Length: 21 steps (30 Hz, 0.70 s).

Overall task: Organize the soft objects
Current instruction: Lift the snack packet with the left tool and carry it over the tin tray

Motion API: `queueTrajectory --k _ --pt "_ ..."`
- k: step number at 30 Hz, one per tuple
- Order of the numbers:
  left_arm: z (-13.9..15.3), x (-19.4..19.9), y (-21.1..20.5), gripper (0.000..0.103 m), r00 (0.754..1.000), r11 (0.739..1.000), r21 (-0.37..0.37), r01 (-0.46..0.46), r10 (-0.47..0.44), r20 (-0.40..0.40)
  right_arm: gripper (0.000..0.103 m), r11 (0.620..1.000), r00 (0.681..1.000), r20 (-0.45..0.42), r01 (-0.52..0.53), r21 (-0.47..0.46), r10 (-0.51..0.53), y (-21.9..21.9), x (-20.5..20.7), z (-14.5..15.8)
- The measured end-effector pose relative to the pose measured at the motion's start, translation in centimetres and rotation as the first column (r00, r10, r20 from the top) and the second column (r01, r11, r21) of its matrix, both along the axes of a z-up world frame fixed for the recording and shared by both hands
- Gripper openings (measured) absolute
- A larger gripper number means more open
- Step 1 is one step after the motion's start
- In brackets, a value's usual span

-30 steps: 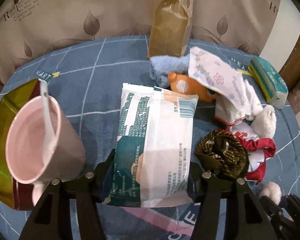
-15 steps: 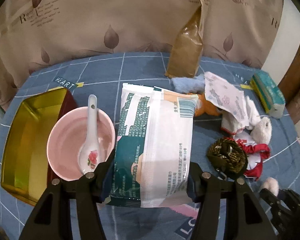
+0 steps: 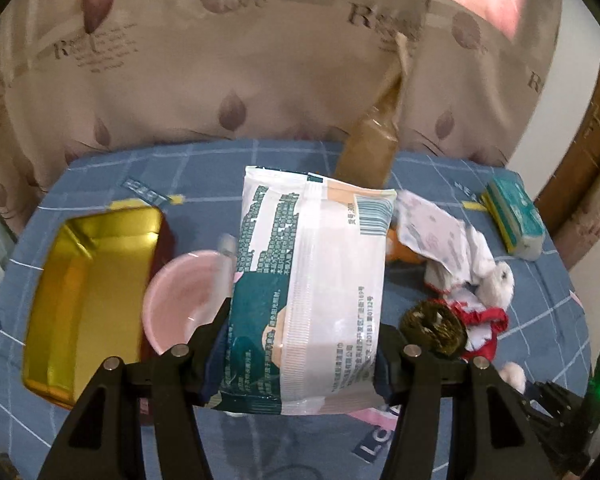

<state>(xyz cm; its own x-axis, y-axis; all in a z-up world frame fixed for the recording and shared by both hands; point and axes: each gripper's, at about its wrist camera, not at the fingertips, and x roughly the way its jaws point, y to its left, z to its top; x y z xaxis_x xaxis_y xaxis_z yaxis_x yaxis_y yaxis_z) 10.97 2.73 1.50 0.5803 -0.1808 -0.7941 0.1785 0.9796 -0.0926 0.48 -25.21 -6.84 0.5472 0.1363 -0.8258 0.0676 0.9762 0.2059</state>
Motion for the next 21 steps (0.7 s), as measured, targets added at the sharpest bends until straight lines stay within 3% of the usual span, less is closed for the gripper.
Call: queueTrajectory --k 11,21 --pt "1.6 1.7 7.4 0.059 0.989 0.986 0.084 -0.147 0.143 0.048 0.026 1.0 1.0 -0.001 -0.001 -0.004 0.001 0.1 0.1 0.0" --pt "-0.7 4.2 13.9 0.059 0.97 0.954 0.176 -0.242 0.242 0.024 0.026 1.0 1.0 -0.003 0.0 -0.017 0.0 0.1 0.1 -0.1"
